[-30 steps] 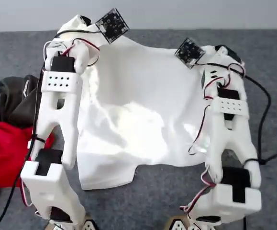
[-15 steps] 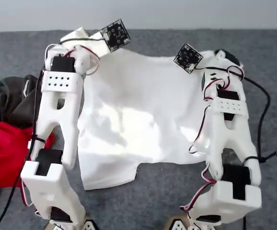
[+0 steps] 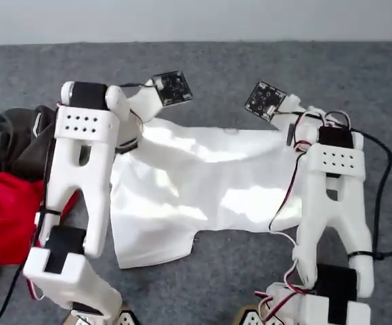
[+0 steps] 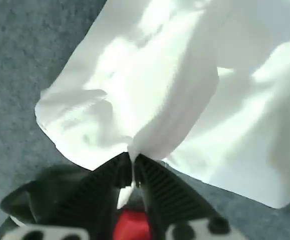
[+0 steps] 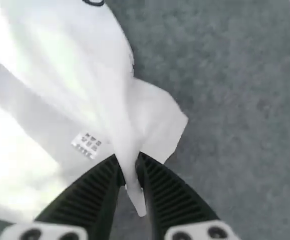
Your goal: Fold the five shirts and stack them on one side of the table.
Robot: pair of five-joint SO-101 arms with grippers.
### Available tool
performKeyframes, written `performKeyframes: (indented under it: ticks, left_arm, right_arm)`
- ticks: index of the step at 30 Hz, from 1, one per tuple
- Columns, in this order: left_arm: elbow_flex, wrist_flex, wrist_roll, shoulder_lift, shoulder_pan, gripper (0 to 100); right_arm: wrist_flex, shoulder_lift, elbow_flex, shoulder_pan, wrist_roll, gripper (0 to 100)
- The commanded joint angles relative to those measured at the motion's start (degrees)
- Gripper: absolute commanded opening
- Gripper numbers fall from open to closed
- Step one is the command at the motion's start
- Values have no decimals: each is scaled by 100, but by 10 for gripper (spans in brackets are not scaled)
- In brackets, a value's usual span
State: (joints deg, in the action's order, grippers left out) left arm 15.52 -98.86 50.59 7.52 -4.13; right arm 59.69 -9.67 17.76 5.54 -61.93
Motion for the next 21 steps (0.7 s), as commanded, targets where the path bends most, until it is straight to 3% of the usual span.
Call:
performKeyframes:
  ticks: [1,10,21]
  left_arm:
    - [-840,-176,-123,-721,-105,13]
    - [-3899,-176,-123,-2048,-484,13]
    - [-4462,-167,-114,-2136,-466,14]
  right_arm:
    - [875,-295,-70,4,431,9]
    - [2123,-242,-44,180,695,9]
    - [2158,338,-62,593,659,9]
